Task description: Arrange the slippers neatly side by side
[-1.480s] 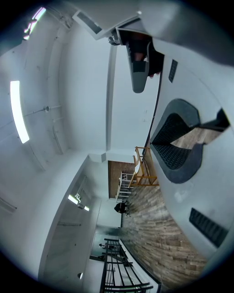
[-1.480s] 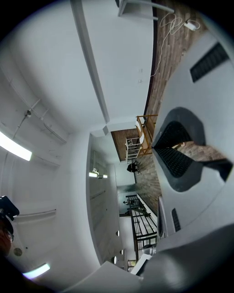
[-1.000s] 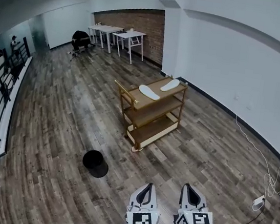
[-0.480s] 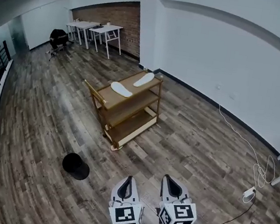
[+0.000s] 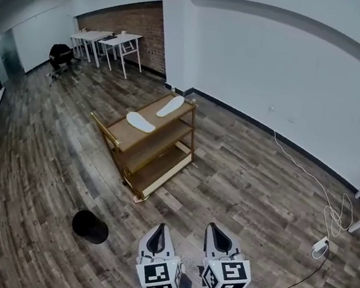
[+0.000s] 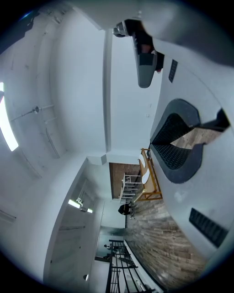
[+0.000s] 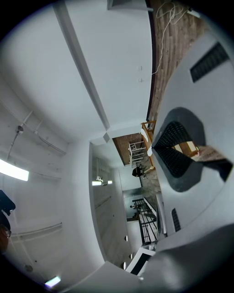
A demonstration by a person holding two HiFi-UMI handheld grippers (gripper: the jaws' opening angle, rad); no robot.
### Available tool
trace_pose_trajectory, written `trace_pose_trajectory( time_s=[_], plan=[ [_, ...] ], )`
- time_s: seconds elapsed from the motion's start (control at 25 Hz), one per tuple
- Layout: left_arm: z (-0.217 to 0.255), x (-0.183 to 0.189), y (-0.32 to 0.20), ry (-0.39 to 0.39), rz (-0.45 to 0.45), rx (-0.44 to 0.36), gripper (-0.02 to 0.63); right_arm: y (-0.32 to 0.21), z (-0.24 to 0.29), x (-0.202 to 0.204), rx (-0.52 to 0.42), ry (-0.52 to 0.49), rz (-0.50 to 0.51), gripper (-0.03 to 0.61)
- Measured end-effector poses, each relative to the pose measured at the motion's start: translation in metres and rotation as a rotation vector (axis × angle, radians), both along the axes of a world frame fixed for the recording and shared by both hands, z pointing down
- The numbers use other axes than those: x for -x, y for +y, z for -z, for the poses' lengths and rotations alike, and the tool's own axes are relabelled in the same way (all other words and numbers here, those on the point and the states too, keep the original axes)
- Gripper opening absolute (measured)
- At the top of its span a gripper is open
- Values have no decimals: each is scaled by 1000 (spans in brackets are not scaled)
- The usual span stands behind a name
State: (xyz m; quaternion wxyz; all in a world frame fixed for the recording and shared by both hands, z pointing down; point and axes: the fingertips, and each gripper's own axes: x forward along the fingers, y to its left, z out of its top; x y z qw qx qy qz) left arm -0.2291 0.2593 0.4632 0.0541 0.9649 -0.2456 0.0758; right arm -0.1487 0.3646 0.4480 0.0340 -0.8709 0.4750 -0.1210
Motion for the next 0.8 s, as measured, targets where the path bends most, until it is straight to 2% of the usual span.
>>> trace_pose_trajectory(
  time_s=[0.12,0.4,0.6,0.8],
  plan=[
    [3,-40,-15,9,-34,9,2,-15,5,-37,-1,5,-33,-2],
    [13,-113,-72,29,-70,4,2,-79,17,-104,0,18,-39,-2],
    [9,-142,-115,28,-65,19,2,-123,15,-131,12,24,-32,-2],
    [-3,-156,-134,17,-74,40,2,-140,6,-144,34,15,-49,-2]
  ],
)
